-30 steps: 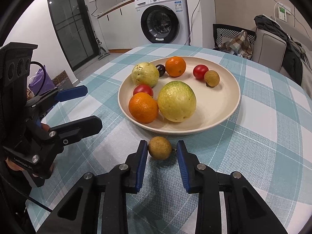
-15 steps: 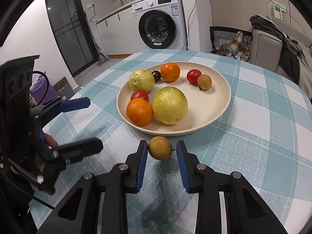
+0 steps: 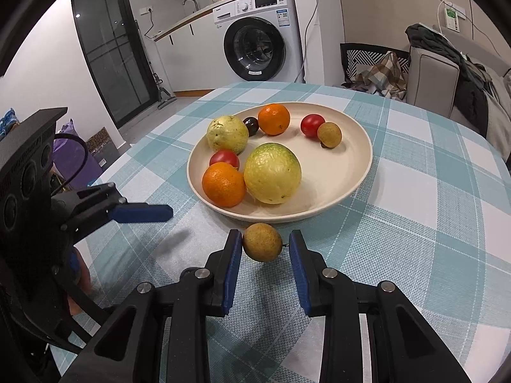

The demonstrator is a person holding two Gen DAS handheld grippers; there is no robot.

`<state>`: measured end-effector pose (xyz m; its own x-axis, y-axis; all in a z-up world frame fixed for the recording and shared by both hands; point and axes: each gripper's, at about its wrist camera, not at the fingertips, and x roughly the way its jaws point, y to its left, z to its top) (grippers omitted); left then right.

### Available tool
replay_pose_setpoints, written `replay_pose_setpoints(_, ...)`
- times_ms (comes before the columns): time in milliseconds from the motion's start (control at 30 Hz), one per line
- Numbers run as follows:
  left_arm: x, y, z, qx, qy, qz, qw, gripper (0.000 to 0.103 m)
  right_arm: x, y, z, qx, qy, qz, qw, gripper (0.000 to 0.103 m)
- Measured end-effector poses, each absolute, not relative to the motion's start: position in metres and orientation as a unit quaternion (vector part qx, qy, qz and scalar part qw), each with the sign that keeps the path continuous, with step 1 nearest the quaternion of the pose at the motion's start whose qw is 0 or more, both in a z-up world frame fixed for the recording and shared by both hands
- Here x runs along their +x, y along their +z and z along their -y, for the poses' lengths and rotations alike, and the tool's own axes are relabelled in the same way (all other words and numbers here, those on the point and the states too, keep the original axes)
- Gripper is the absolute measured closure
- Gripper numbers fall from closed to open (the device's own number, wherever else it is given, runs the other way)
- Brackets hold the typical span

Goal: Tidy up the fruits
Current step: 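Close the right gripper on the brown fruit while the left gripper closes on the dark plum, then carry the brown fruit and dark plum onto the plate and open both grippers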

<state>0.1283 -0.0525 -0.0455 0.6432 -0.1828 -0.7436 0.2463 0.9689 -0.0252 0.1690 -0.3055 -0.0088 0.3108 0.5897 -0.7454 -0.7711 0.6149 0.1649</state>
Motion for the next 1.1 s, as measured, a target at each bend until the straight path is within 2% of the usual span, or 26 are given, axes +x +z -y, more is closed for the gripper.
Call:
replay_pose_setpoints(67, 0.127, -0.045, 0.055, 0.041, -0.125, -0.404, 0.905, 0.028, 0.169, -0.009, 0.305, -0.112, 0.424, -0.405, 0.802, 0.071)
replay_pose_setpoints(133, 0.128, -0.047, 0.056, 0.039, -0.134, -0.409, 0.902, 0.036, 0.169, -0.009, 0.306, -0.112, 0.424, -0.406, 0.802, 0.071)
replay_pose_setpoints(333, 0.129, -0.052, 0.062, 0.042, -0.164, -0.425, 0.889, 0.076, 0.169, -0.009, 0.306, -0.111, 0.424, -0.405, 0.802, 0.071)
replay_pose_setpoints(400, 0.128, -0.052, 0.064, 0.044, -0.172, -0.425, 0.888, 0.081, 0.169, -0.009, 0.306, -0.112, 0.424, -0.405, 0.802, 0.071)
replay_pose_setpoints(1100, 0.125, -0.043, 0.049, 0.018, -0.169, -0.401, 0.9, 0.082, 0.169, -0.005, 0.308, -0.106, 0.425, -0.399, 0.805, 0.071)
